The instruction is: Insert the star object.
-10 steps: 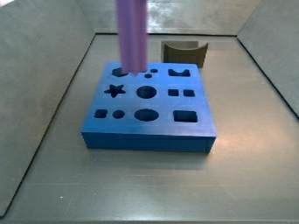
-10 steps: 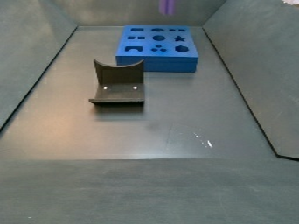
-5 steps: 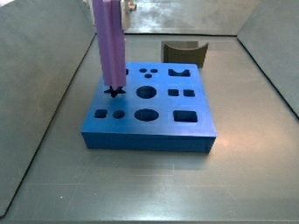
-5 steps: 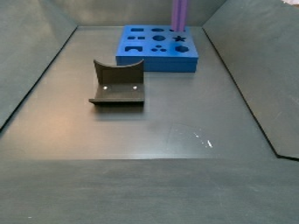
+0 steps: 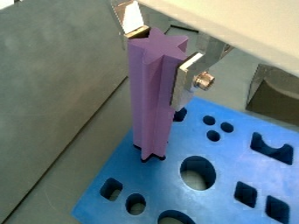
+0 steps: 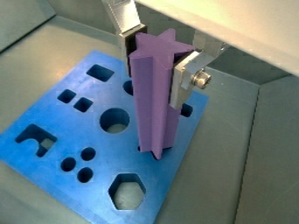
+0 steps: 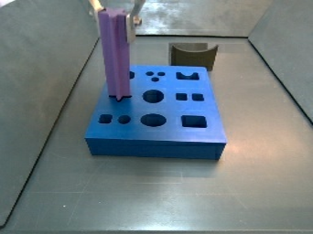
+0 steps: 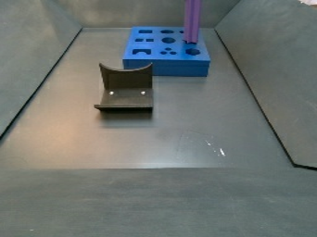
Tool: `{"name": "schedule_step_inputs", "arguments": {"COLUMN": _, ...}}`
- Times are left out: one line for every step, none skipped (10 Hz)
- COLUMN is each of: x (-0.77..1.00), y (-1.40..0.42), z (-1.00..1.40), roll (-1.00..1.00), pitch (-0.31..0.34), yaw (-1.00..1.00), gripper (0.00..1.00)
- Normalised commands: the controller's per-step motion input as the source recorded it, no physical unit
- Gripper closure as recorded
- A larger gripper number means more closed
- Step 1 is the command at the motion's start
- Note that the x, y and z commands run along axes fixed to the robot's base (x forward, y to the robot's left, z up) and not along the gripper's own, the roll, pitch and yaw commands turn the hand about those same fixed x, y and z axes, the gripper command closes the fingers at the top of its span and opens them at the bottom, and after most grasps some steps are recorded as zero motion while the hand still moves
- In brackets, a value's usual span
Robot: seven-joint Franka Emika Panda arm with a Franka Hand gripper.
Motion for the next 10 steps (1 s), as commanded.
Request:
{"name": "schedule_step_inputs", "arguments": {"x": 0.00, "y": 0.00, "z": -0.31, "roll": 0.08, "pitch": 0.000, "yaw": -0.09, "gripper": 1.00}}
{"name": "schedule_step_inputs", "arguments": {"x": 0.00, "y": 0.00, "z": -0.31, "roll": 0.05, "pitch": 0.000, "yaw": -0.13, "gripper": 1.00}}
{"name": "schedule_step_inputs", "arguments": {"x": 0.02, "y": -0.03, "z": -0.33, "roll": 0.04, "pitch": 0.000, "yaw": -0.28, "gripper": 1.00}}
{"name": "schedule_step_inputs", "arguments": {"x": 0.00, "y": -0.05, "z": -0.32, "roll": 0.01, "pitch": -0.006, "yaw": -0.35, "gripper": 1.00}}
{"name": "schedule_step_inputs", "arguments": {"x": -0.09, "y": 0.00, "z": -0.31, "roll": -0.01, "pitch": -0.077, "yaw": -0.14, "gripper": 1.00}}
{"name": "schedule_step_inputs", "arguments": {"x": 0.00, "y": 0.00, "z": -0.33, "roll": -0.04, "pitch": -0.081, "yaw": -0.05, "gripper": 1.00}}
{"name": "schedule_step_inputs", "arguments": {"x": 0.12, "y": 0.00, "z": -0.33, "roll": -0.07, "pitch": -0.039, "yaw": -0.05, "gripper": 1.00}}
{"name": "schedule_step_inputs", "arguments": {"x": 0.21, "y": 0.00, "z": -0.34, "roll": -0.10, "pitch": -0.027, "yaw": -0.07, "gripper": 1.00}}
{"name": "schedule_step_inputs", "arguments": {"x": 0.10, "y": 0.00, "z": -0.30, "roll": -0.14, "pitch": -0.049, "yaw": -0.07, "gripper": 1.00}}
{"name": "schedule_step_inputs", "arguments": {"x": 0.03, "y": 0.00, "z": -0.30, "roll": -0.11, "pitch": -0.046, "yaw": 0.00, "gripper": 1.00}}
